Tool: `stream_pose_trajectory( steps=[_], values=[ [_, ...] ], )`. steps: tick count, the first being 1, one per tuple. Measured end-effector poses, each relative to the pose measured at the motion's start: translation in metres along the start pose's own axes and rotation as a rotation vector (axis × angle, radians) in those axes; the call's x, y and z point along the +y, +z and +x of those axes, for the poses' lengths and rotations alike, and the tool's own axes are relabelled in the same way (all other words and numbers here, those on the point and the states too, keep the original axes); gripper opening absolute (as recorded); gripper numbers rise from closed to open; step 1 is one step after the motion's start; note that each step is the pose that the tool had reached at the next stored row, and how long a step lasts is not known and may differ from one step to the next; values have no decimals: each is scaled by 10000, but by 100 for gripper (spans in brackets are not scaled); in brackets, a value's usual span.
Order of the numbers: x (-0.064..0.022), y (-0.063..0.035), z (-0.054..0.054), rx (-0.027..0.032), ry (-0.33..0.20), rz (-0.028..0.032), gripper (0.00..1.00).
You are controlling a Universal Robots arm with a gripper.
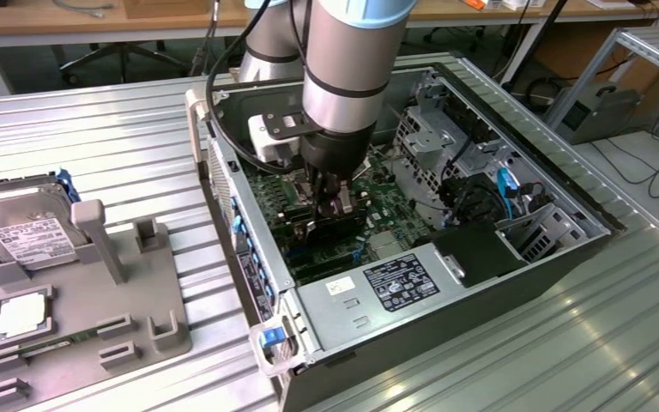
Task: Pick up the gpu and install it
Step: 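Press down on the gpu until it lock into place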
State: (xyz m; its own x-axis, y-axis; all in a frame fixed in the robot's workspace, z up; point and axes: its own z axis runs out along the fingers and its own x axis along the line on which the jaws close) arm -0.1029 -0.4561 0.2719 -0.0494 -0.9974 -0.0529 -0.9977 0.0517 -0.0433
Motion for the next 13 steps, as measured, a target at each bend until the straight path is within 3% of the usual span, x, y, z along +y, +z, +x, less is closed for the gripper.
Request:
stream_pose_trajectory(
  steps=[13],
  values=[
    [22,14,1,-2,1,6,11]
  ],
)
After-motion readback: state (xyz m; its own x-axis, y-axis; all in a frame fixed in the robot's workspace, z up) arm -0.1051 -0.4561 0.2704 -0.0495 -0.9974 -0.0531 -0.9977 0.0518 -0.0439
